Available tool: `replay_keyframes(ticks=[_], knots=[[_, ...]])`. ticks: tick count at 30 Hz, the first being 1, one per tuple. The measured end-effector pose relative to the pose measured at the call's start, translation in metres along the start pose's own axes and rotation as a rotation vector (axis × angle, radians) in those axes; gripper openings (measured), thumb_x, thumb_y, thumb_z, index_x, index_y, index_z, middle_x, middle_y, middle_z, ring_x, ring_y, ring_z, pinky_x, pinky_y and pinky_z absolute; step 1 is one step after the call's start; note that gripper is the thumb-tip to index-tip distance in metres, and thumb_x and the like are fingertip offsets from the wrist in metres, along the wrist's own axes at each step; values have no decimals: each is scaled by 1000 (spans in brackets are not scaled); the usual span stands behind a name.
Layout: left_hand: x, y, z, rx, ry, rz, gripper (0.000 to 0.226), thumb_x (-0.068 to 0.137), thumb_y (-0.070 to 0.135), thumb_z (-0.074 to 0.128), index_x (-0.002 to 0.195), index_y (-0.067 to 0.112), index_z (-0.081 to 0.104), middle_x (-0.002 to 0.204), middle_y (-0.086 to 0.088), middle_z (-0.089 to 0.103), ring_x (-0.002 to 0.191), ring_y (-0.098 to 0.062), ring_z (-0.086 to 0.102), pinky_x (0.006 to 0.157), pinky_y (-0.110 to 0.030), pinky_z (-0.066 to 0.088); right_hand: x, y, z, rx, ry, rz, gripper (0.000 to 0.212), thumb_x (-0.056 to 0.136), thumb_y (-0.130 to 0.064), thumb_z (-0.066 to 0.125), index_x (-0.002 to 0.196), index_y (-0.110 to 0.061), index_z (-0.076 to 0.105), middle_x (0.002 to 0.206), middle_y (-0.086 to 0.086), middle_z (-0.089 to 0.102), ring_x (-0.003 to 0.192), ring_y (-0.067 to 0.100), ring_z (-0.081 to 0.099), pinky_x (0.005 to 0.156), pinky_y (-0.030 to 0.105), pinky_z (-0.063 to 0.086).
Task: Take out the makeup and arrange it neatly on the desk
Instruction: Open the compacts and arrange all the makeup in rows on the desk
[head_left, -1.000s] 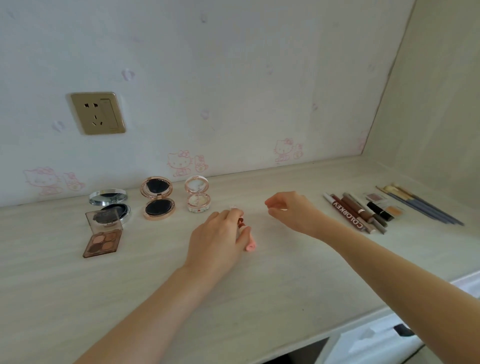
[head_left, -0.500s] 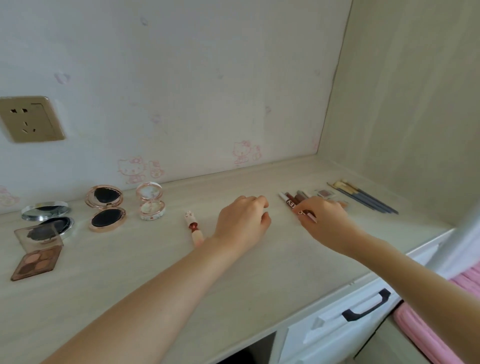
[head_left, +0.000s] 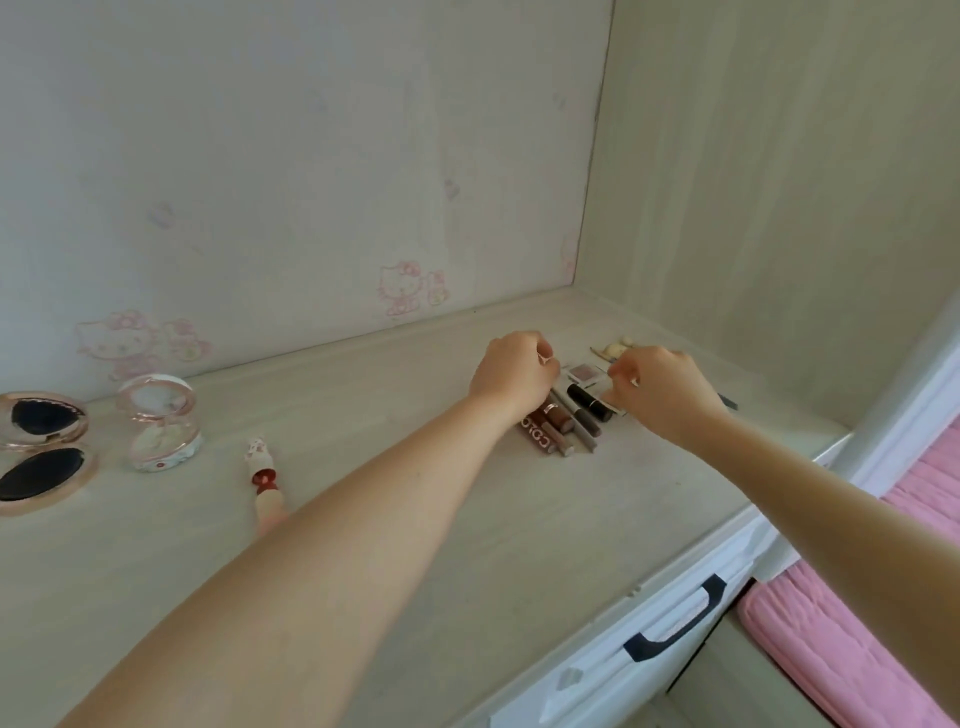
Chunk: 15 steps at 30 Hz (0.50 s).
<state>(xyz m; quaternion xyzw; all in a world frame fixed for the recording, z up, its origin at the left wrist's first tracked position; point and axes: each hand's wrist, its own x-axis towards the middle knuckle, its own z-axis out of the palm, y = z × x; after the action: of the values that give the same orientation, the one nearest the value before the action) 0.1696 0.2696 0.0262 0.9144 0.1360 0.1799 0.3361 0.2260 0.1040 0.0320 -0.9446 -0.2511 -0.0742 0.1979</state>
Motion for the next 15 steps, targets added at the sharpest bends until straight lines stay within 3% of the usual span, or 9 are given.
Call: replay_keyframes(ticks=[4, 8, 10, 15], knots=[[26, 0, 16, 63, -42, -10, 32, 92, 30, 57, 119, 13, 60, 119, -7, 62, 118, -26, 50, 98, -41, 44, 22, -4, 13, -58, -42, 63, 22, 91, -22, 47, 91, -11, 66, 91, 10, 66, 80, 28, 59, 69, 34, 52], [46, 1, 28, 250, -151, -44, 41, 97, 34, 48, 126, 6, 55, 131, -14, 53, 125, -33, 41, 100, -38, 38, 37, -2, 23, -174, -69, 70, 45, 95, -47, 46, 107, -7, 63, 108, 12, 61, 106, 32, 52, 83, 38, 50], [53, 1, 33, 359, -221, -72, 42, 98, 36, 44, 125, 6, 54, 130, -14, 52, 124, -34, 39, 99, -37, 36, 41, 1, 30, -214, -101, 81, 56, 93, -56, 40, 106, -6, 61, 114, 12, 59, 113, 34, 46, 84, 39, 46], [56, 2, 42, 384, -262, -67, 35, 99, 33, 43, 118, 9, 60, 122, -12, 55, 117, -32, 40, 96, -35, 38, 47, 6, 38, -166, -137, 109, 61, 92, -62, 36, 102, -7, 60, 103, 11, 61, 113, 35, 47, 79, 36, 40]])
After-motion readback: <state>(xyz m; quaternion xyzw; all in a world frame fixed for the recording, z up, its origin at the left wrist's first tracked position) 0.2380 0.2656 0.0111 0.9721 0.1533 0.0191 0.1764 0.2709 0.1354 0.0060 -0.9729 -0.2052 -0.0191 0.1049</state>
